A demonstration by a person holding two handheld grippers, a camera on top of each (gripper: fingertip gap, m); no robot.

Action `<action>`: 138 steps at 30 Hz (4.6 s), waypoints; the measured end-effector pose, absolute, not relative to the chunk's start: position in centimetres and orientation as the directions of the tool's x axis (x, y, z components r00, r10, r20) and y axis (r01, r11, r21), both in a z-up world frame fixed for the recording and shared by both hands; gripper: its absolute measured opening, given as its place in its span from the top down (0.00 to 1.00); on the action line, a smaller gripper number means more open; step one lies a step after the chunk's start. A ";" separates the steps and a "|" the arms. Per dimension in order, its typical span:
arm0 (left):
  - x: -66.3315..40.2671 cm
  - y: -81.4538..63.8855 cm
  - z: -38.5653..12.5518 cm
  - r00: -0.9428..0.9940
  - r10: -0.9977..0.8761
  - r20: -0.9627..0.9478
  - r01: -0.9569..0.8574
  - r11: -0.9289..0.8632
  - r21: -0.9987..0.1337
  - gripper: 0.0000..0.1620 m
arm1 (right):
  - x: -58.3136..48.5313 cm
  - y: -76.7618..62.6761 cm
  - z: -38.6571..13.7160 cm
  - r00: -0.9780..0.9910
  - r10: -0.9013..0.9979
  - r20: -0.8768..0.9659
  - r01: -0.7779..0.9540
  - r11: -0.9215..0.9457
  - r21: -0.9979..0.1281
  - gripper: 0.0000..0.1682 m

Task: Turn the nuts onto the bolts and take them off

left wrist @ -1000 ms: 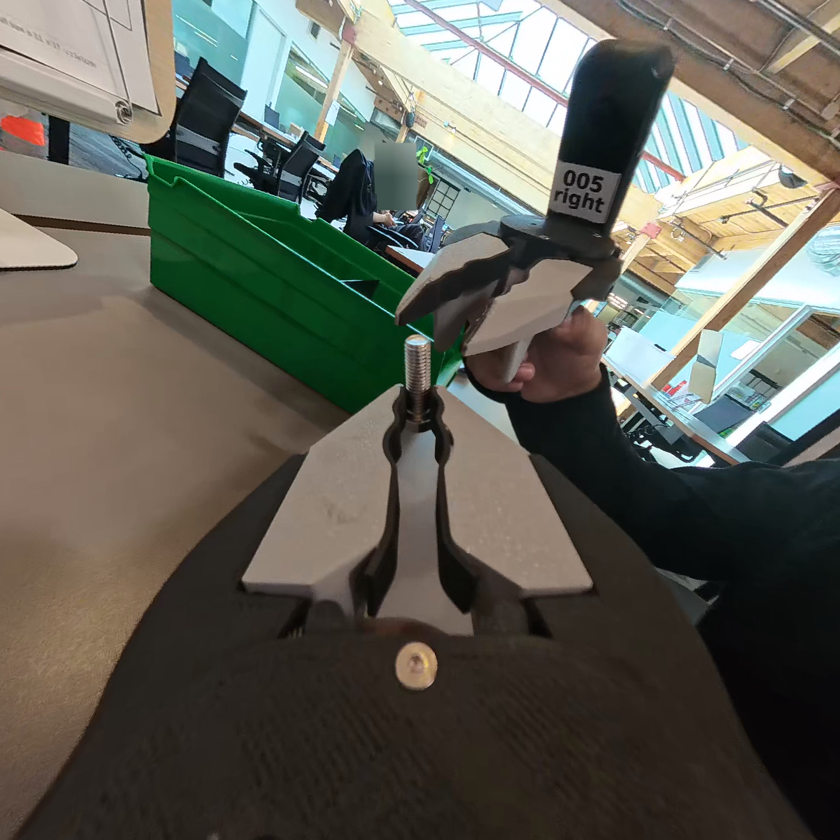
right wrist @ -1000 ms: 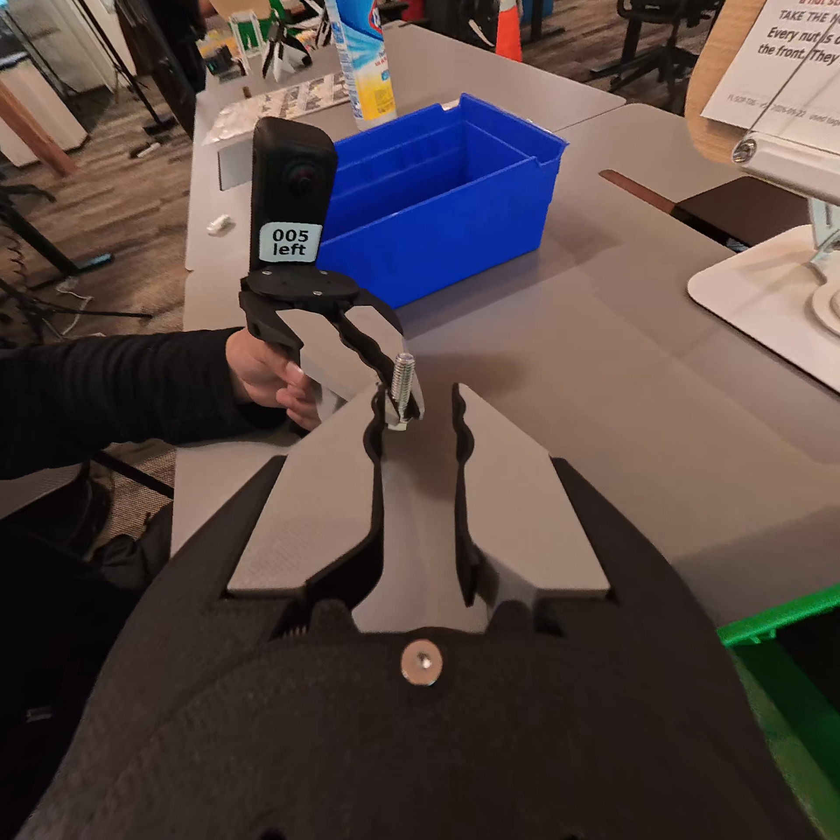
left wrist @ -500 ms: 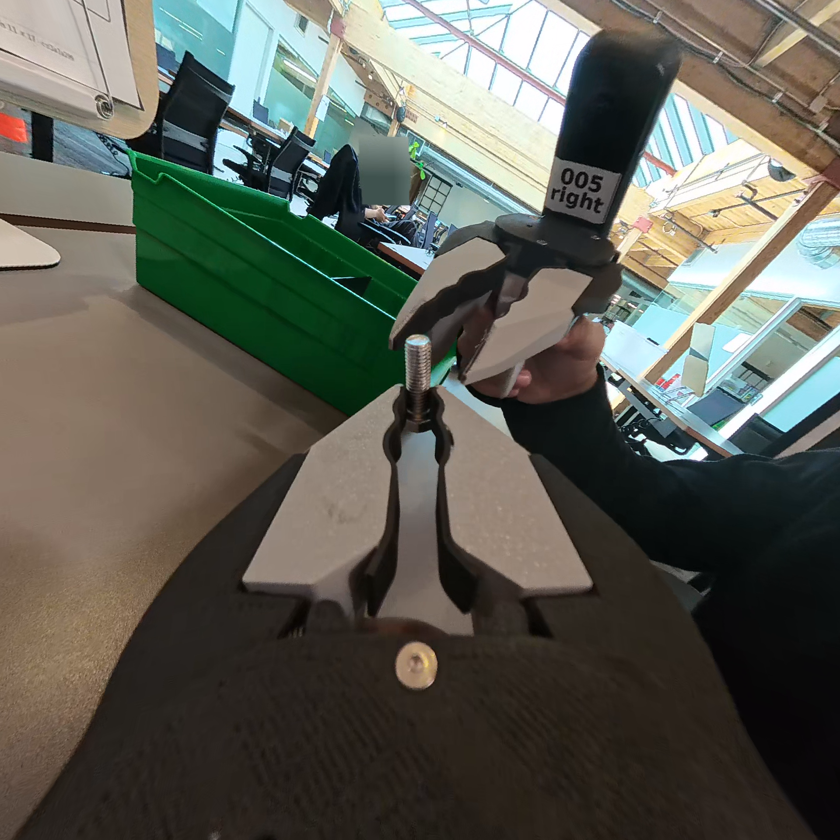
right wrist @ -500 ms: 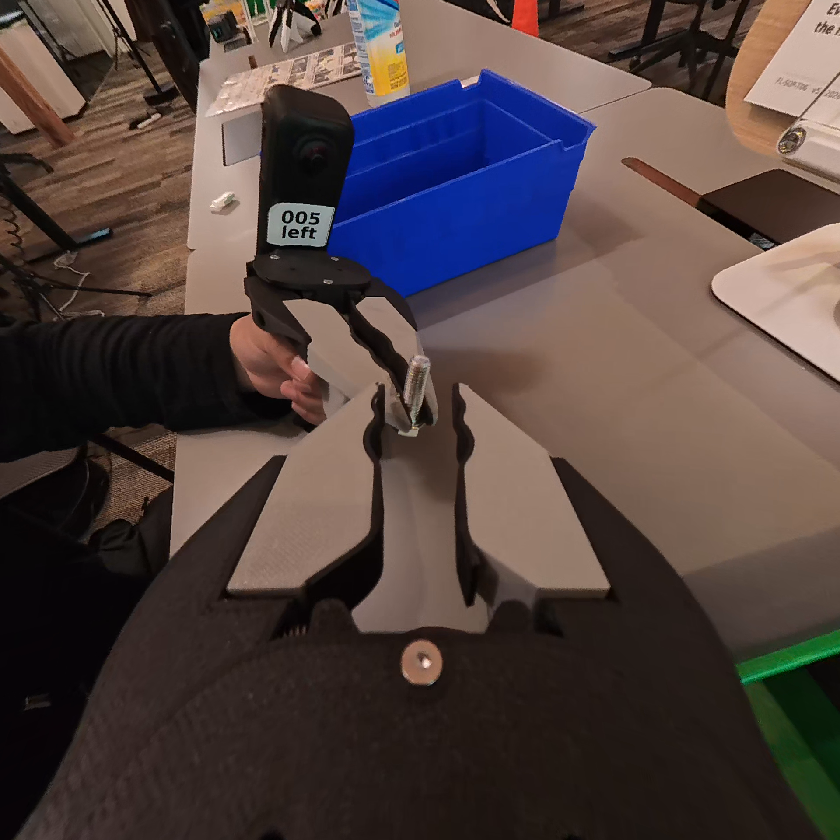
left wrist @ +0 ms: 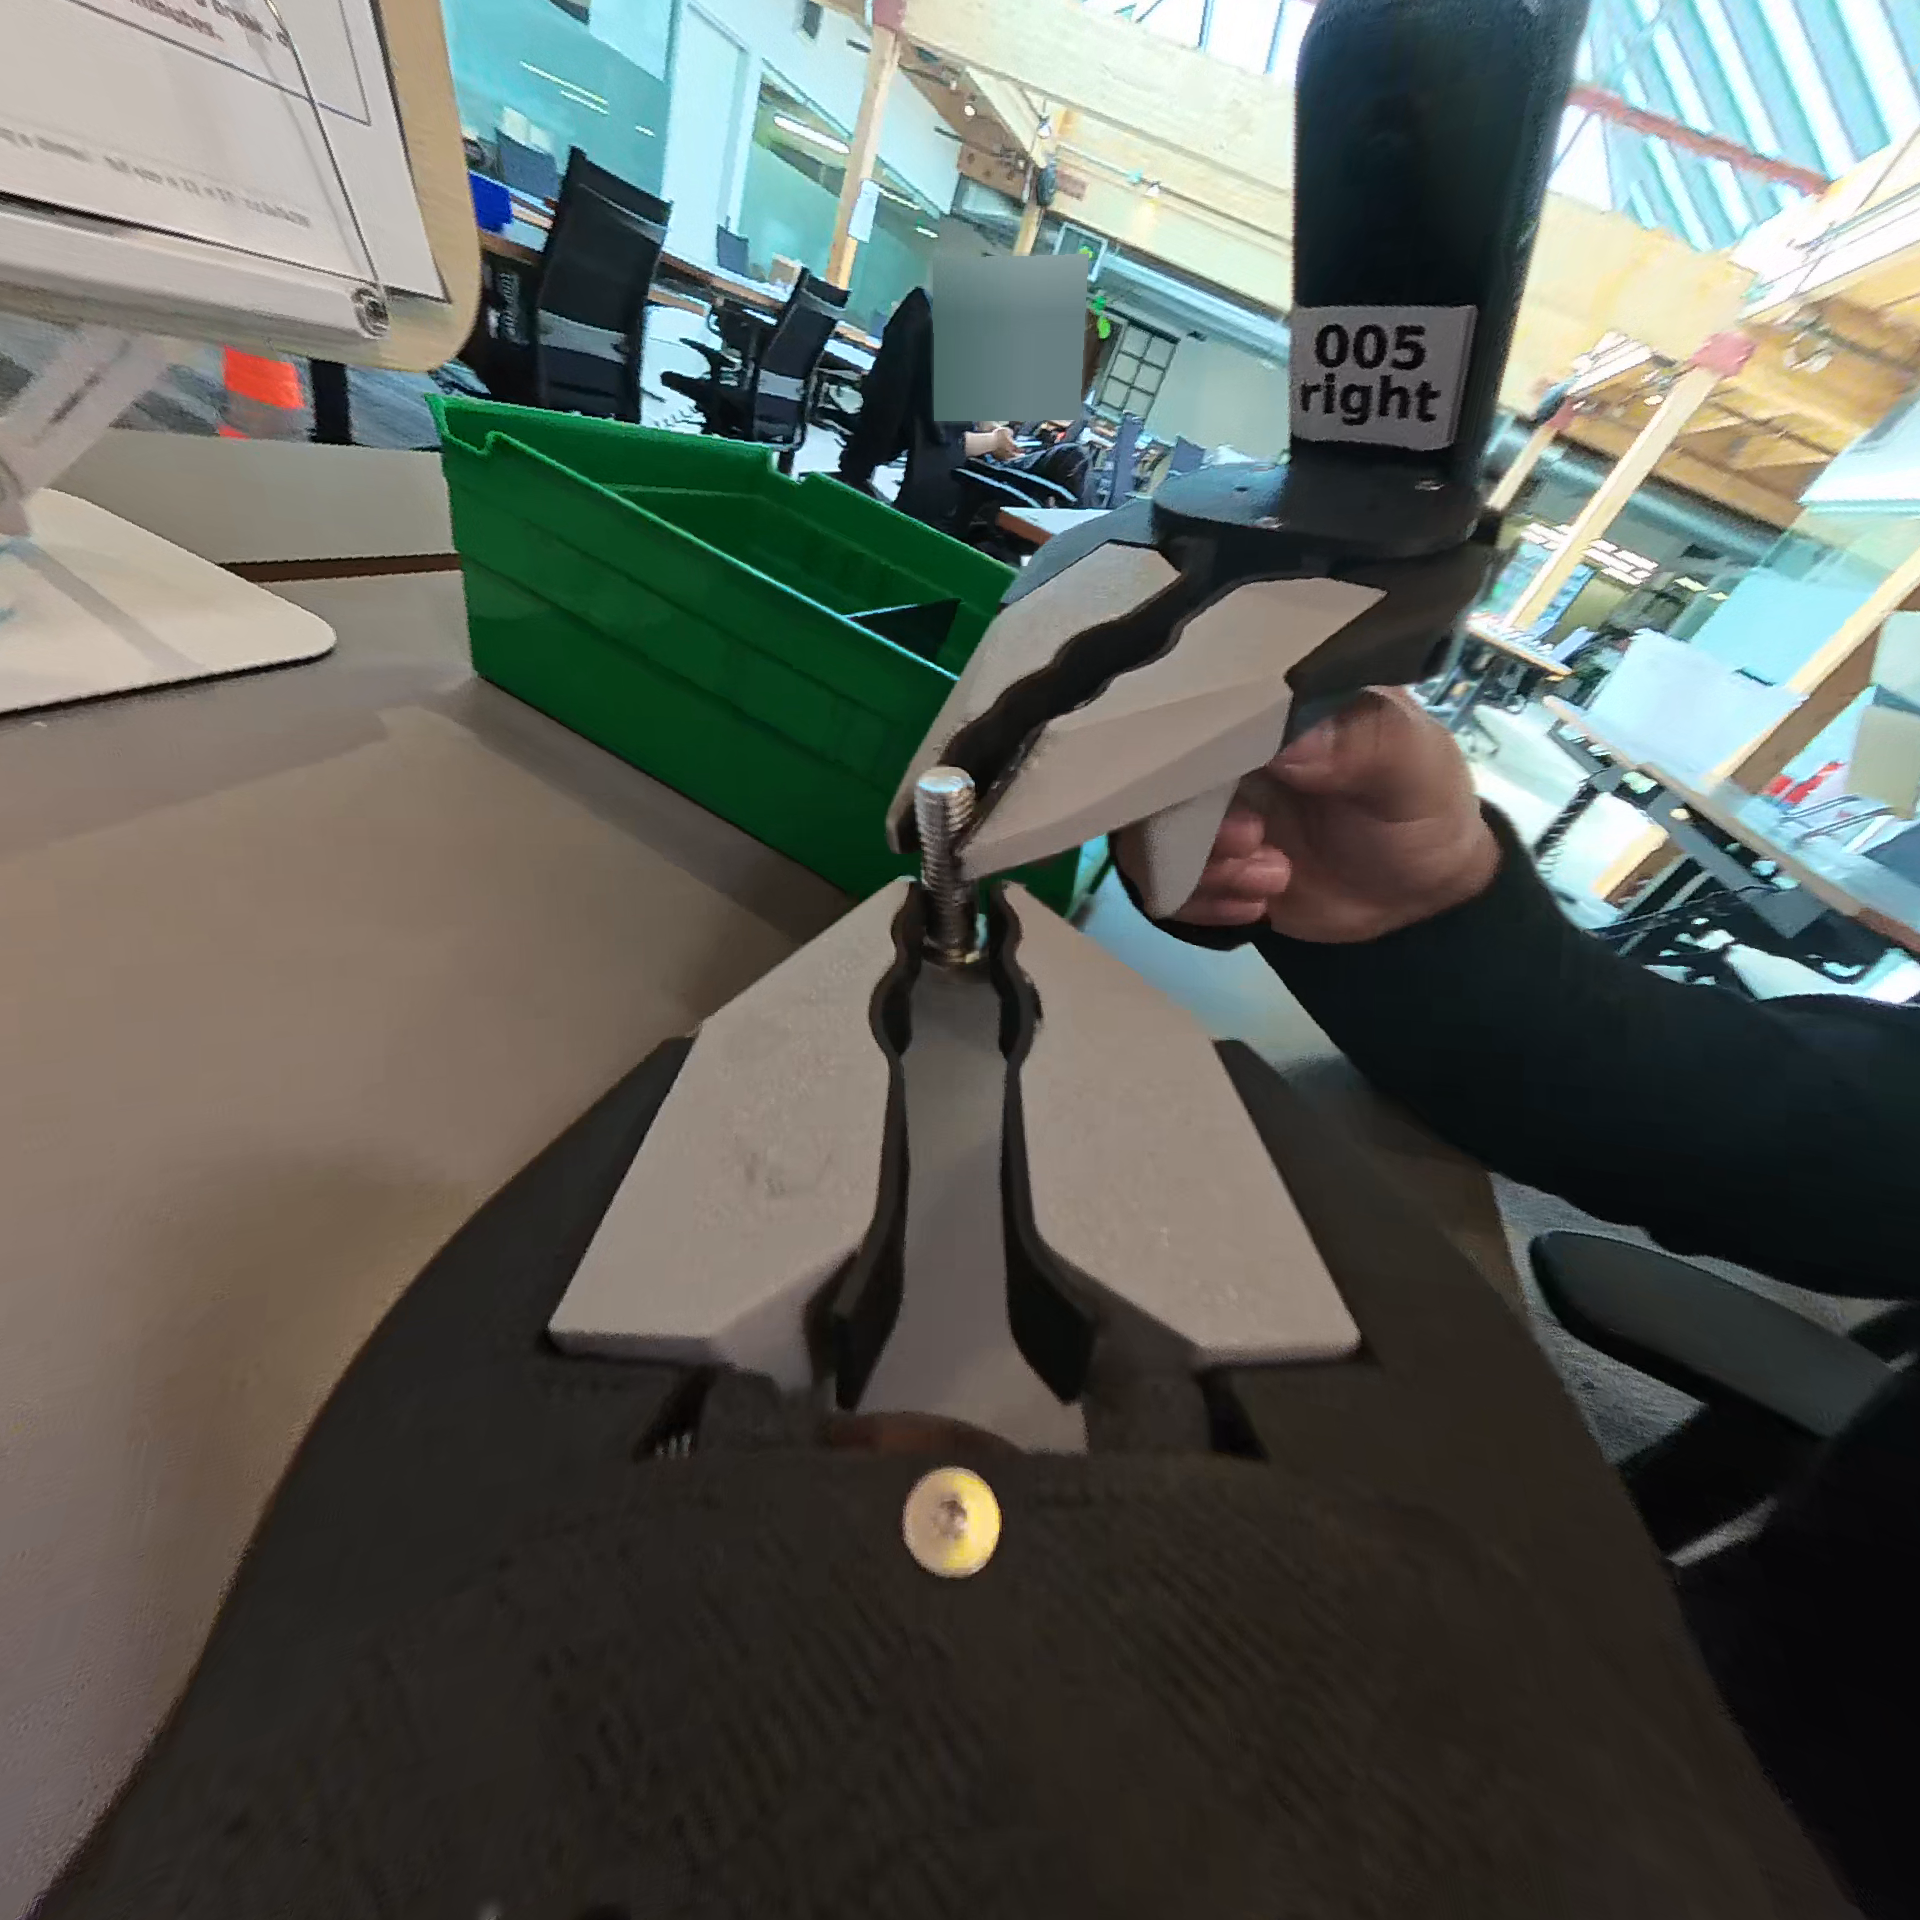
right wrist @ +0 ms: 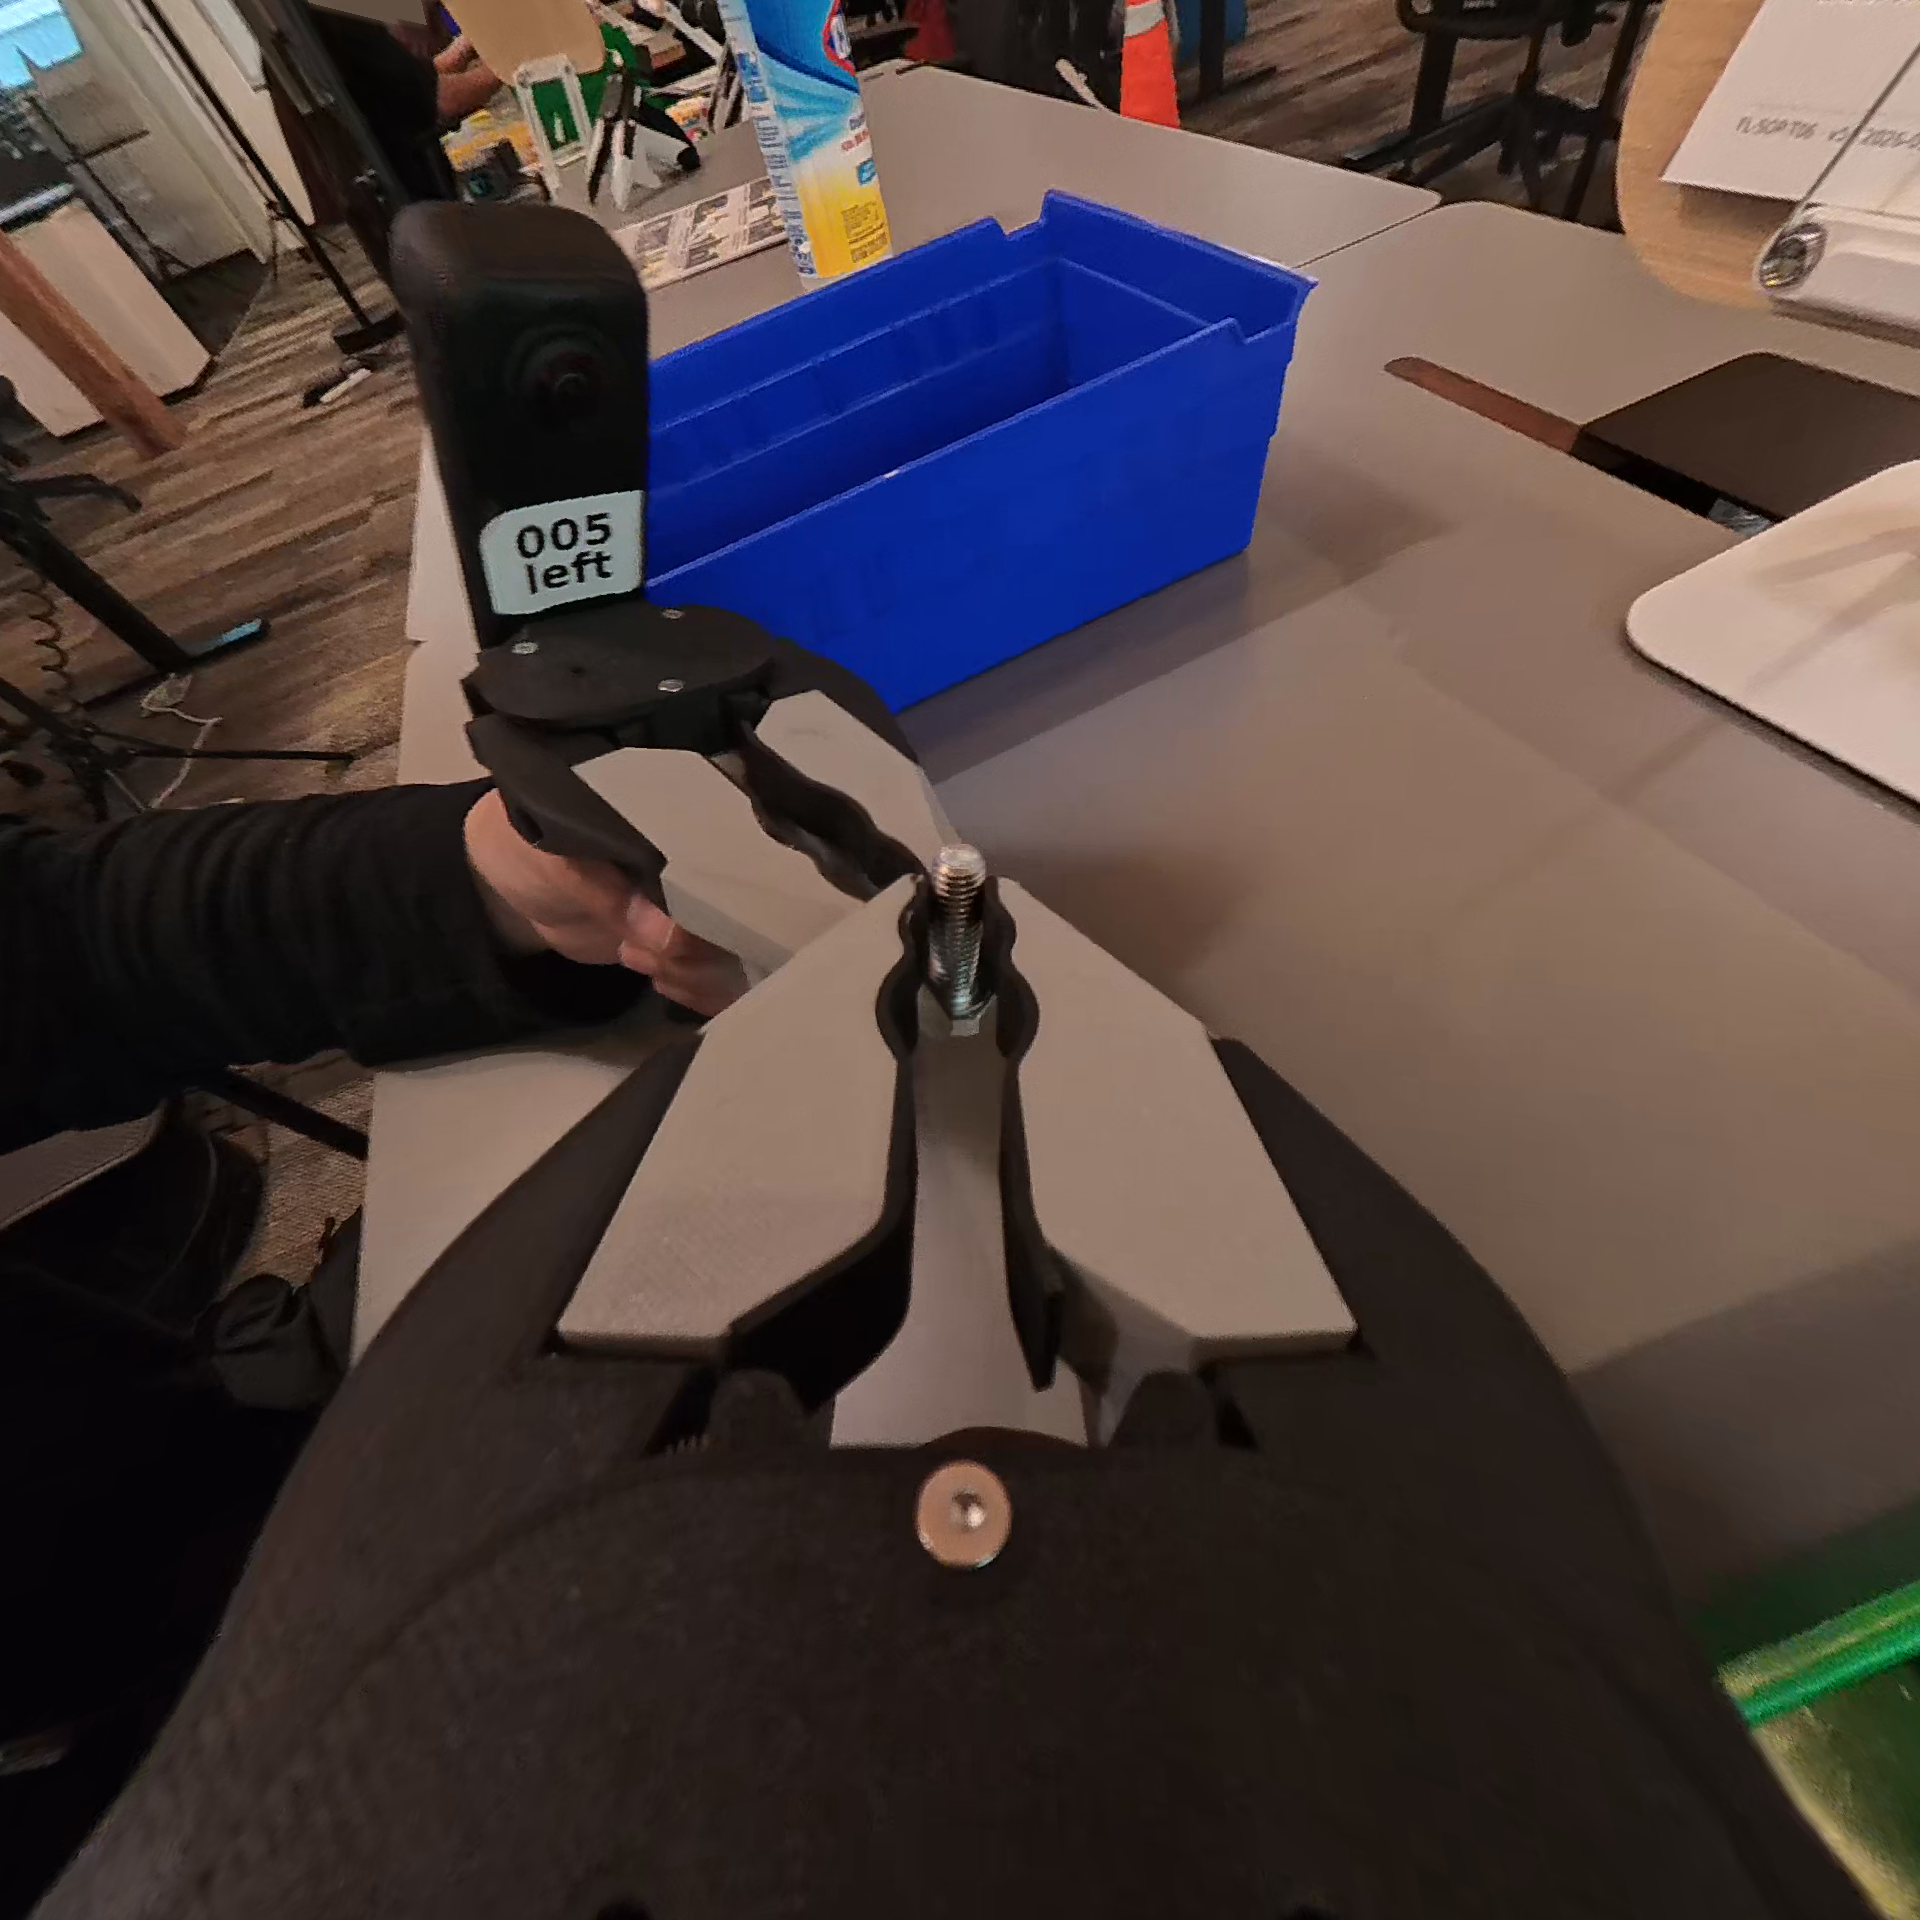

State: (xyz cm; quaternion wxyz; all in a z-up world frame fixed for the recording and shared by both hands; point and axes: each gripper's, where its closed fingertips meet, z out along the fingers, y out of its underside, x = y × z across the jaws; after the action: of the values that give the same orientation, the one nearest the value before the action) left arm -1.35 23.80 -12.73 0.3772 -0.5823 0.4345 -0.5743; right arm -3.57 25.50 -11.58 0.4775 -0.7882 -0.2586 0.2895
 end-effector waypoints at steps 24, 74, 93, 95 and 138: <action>-1.5 23.9 -12.3 -0.040 -0.950 0.311 -0.053 -0.308 -0.950 0.96 | -4.0 25.7 -11.0 0.705 0.677 -0.212 0.093 -0.385 -0.918 0.97; -1.6 25.4 -14.6 0.111 -0.981 0.156 -0.183 -0.175 -0.967 0.96 | 17.3 28.7 -4.1 0.961 -0.159 0.227 0.225 -0.028 -0.974 0.68; -16.7 27.4 -5.9 0.183 -0.983 -0.027 -0.271 -0.024 -0.962 0.90 | -5.5 25.4 -7.9 0.879 0.425 0.218 0.192 0.103 -0.976 0.86; -20.1 31.3 -8.0 0.265 -0.962 -0.067 -0.430 -0.056 -0.901 0.90 | -5.5 25.4 -8.1 0.872 0.454 0.181 0.161 0.083 -0.983 0.85; -23.0 39.4 -8.2 0.525 -0.851 0.018 -0.450 -0.296 -0.843 0.90 | -5.4 26.1 -9.7 0.818 0.574 0.036 0.069 -0.037 -0.997 0.70</action>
State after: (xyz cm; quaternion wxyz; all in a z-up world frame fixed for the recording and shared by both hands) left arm -22.98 39.36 -8.21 0.4158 -0.7680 0.4235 -0.2409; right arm -5.41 26.08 -9.67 0.6541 -0.6935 -0.2320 0.1931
